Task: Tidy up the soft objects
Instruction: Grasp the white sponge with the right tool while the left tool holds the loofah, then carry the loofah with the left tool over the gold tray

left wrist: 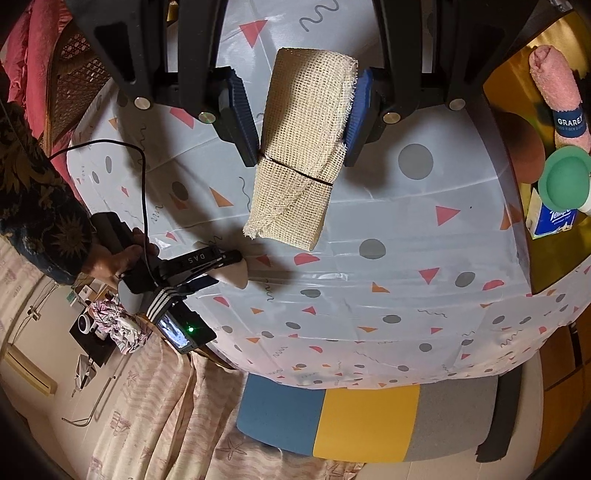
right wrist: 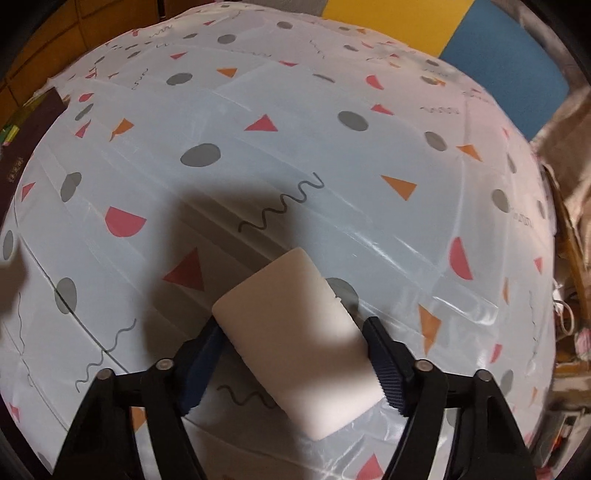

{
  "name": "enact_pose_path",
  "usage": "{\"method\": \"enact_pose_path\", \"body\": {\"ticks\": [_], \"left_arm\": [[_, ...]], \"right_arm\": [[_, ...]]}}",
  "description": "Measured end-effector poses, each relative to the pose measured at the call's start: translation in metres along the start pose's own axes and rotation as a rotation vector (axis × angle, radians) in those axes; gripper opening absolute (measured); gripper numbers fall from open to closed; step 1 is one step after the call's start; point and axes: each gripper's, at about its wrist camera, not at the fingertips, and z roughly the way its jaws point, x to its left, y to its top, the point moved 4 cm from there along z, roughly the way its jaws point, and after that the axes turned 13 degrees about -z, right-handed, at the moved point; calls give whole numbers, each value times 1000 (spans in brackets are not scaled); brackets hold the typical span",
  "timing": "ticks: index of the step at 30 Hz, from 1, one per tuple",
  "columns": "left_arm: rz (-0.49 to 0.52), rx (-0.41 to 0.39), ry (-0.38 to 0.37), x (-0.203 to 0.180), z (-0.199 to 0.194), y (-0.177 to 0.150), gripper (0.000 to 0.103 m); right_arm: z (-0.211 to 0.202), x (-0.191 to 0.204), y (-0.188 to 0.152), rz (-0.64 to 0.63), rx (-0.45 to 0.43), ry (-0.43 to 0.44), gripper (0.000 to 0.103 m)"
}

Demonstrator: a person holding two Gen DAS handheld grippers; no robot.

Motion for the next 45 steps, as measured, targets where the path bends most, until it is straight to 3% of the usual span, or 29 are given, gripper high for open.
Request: {"method": "enact_pose_path", "body": {"ticks": [7,12,20,37,45], "left_arm": [[-8,-38,-8,1,-14,2,46],[-18,-92,16,7,-33,6,46],[-36,-146,74,28,-60,1,46],[-95,-228,193,78,-103,-11,46],[-180,-254,248,120,-120,-15,46]], "right_arm": [[-43,19,0,143,-88,11,75],[-62,77,1,232,-147,86,76],[-34,143,-7,239,-136,-15,73],[-25,148,-21,261,-217,-27,75],[-26,152,-21,245,-236,-61,75]]}}
